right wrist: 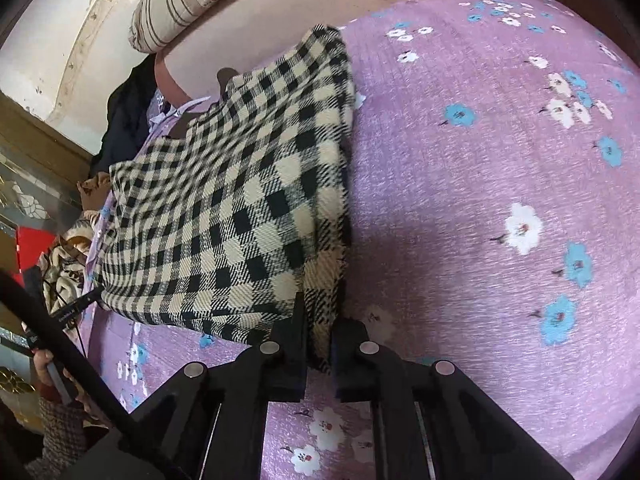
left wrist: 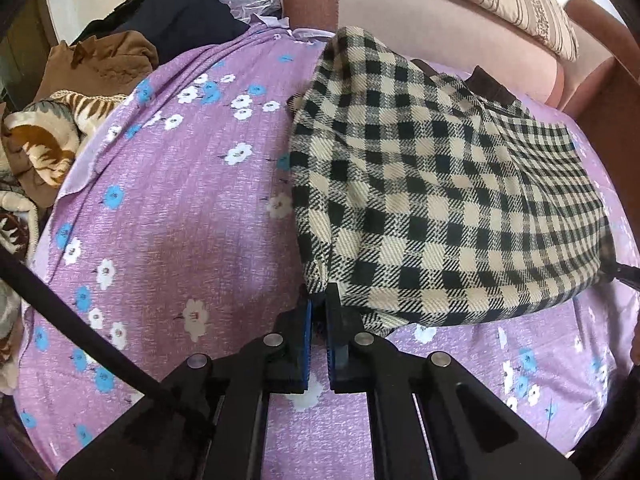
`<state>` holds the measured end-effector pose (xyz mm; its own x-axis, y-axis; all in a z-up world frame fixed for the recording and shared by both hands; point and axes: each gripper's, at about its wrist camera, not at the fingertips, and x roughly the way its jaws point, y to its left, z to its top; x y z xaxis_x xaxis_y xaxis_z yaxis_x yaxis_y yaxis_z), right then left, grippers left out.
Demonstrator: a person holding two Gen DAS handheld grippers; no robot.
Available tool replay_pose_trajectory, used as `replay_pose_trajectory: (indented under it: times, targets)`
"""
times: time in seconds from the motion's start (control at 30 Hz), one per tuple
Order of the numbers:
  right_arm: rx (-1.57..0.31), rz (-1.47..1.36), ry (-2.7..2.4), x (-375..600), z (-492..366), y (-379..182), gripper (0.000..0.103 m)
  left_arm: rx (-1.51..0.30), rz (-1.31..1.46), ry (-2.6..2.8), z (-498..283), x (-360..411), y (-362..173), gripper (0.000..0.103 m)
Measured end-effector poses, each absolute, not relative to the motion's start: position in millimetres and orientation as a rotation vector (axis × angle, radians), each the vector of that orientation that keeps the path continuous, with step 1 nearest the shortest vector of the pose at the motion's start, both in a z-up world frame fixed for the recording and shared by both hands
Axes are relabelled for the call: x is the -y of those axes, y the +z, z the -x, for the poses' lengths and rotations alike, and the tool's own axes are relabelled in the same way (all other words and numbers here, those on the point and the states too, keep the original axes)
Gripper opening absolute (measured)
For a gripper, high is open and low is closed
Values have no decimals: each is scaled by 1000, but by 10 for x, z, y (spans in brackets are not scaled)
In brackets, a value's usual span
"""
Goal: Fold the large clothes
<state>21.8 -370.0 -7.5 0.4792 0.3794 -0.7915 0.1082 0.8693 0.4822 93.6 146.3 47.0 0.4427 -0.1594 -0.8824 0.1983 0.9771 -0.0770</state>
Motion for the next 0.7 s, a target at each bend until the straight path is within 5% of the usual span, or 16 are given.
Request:
replay_pose_trajectory:
  times: [0.2,0.43,0.57,0.7]
  targets:
    - [-1033,-540,37,4053,-129,27,9,-1046,-145,-1,-957,-1700,597,3]
    - [-850,-507,113,3821,-232,496,10,-932,88,-74,-1207,-1711,889,6]
    - [-863,-529,268,3357,-712,587,10,-893,223,-224,-1503,-1351,976,43]
    - [-935,-537,402,2765,-1348,403,10,-928,134,-329,-1934,-715,827,45]
